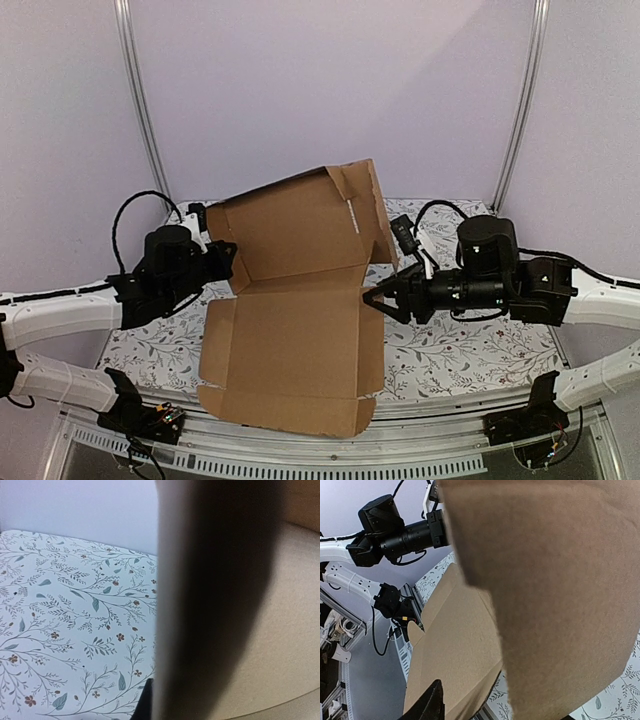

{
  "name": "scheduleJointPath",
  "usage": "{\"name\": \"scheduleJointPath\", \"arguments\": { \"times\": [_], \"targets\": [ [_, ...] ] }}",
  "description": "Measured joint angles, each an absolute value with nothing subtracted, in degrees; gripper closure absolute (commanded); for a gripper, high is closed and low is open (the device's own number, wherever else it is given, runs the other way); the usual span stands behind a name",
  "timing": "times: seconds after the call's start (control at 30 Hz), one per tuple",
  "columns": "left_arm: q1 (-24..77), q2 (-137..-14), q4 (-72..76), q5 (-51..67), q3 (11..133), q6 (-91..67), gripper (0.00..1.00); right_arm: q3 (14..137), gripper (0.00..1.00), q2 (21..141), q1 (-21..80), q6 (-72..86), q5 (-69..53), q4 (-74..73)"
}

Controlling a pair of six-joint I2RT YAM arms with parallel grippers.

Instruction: Fold the paper box

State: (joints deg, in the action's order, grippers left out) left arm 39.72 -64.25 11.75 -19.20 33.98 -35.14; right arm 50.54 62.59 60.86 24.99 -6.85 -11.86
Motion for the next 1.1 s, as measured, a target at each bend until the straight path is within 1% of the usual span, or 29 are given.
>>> {"name": "scheduleJointPath", "arguments": {
  "times": [0.3, 0.43, 0.63, 0.87, 1.1],
  "targets": [
    [39.7, -62.9, 11.6, -19.6, 32.8, -36.8, 1.00, 48.3, 0.71, 64.8, 61.1, 29.8, -7.7, -5.8],
    [39.7, -61.9, 11.6, -19.0, 32.8, -37.5, 1.00, 45.6, 0.80, 63.6, 61.1, 31.3, -7.7, -4.3],
    [39.7, -60.7, 11.6, -18.0, 32.8, -38.4, 1.00, 41.4, 0.90, 60.4, 61.1, 33.4, -7.9, -0.4],
    [39.7, -59.2, 11.6, -15.7, 32.8, -39.5, 1.00, 36.7, 0.96, 56.9, 61.1, 35.3, -9.5, 7.3],
    [39.3, -58.3, 11.7, -13.2, 32.8, -41.1, 1.00, 35.0, 0.98, 56.5, 61.1, 36.5, -14.2, 15.5]
  ]
}}
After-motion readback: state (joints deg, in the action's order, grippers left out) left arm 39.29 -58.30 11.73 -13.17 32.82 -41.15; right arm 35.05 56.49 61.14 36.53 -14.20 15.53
